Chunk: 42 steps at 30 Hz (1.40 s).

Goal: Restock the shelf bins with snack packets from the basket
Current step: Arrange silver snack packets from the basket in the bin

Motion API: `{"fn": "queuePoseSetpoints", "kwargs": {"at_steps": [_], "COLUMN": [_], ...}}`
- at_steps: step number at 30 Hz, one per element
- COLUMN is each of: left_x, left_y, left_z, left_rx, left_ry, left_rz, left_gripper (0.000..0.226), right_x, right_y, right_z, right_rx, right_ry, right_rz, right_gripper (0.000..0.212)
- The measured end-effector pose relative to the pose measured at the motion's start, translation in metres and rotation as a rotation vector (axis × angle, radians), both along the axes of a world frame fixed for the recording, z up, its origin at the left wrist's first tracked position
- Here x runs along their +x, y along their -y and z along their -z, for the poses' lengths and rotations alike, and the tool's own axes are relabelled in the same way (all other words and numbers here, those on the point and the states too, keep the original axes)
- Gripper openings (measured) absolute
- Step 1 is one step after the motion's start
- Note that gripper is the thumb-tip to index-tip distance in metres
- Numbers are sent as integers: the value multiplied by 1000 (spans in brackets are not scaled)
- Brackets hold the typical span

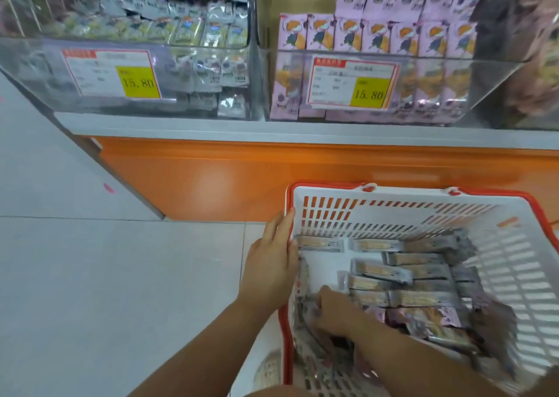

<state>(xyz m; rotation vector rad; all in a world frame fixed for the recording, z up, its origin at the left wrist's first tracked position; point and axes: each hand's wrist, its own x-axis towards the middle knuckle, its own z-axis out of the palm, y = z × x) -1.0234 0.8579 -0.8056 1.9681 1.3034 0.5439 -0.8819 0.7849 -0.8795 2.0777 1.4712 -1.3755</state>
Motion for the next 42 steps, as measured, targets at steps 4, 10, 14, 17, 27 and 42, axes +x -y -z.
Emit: {"fn": "queuePoseSetpoints", "kwargs": {"at_steps": [4, 10, 14, 17, 27, 42], "left_x": [-2, -2, -12, -21, -77, -114], "left_y": [-1, -4, -12, -13, 42, 30], "left_z": [3, -14, -47, -82, -204, -262], "left_rx": [-11, -35, -99, -197, -363, -707], "left_ry": [-26, -152, -376, -180, 534, 1230], "left_rz": [8, 55, 225, 198, -164, -386], "left_gripper": [50, 53, 55, 46, 25, 14], "right_x": [2, 33, 35, 29, -24, -102], "right_y": [-7, -48, -55, -54, -46, -50], "right_z": [-6, -92, -167, -213, -305, -336], "right_rx": [-7, -45, -63, 58, 335, 1290], "right_ry": [-33, -394, -717, -898, -1168, -352], "right_rz": [86, 473, 491, 475, 587, -622], "right_gripper": [39, 14, 12, 32, 35, 46]}}
